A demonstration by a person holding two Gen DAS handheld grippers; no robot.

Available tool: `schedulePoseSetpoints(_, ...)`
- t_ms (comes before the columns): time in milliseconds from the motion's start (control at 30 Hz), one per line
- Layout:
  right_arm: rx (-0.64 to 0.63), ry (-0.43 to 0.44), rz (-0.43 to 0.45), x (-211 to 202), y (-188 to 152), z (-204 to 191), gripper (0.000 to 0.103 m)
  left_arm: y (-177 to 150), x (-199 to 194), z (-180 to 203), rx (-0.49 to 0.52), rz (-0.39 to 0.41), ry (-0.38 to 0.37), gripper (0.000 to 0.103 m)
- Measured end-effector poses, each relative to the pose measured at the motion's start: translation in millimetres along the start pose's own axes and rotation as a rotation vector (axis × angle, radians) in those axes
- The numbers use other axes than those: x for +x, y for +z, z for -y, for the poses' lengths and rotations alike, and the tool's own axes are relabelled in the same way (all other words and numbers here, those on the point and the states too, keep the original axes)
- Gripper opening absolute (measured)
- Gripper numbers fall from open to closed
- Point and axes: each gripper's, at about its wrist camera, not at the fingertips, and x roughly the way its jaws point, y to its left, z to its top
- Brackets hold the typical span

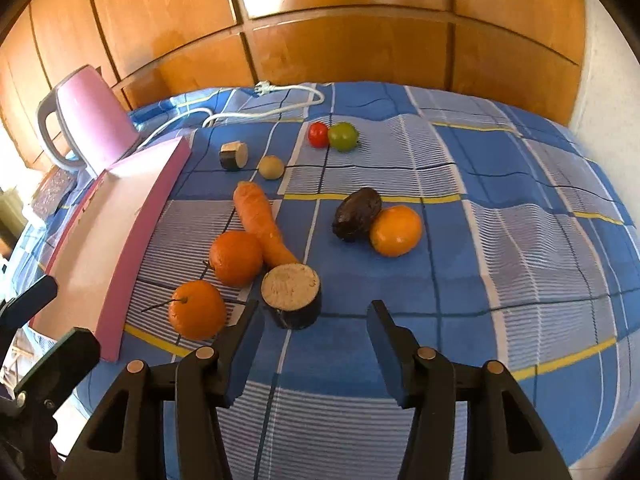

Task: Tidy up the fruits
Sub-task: 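Grasp the dark round cylinder with the right gripper while the left gripper grasps the small mandarin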

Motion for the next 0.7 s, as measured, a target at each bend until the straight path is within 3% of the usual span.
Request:
schedulePoseSetpoints(233,-0.073,0.014,-0.032,24,9,-7,0.054,1,16,6,0.031,-0.057,-0.048,0.07)
schedulePoseSetpoints(333,-0.066,0.025,-0.044,30,9,-4,0.035,2,25,5,0.026,-0.089,-0.071,0.064)
schedulePoseSetpoints(700,-0.021,0.072,-0.035,30,7,13,0.036,5,59,21,0.093,-0.172,-0.115,0.062)
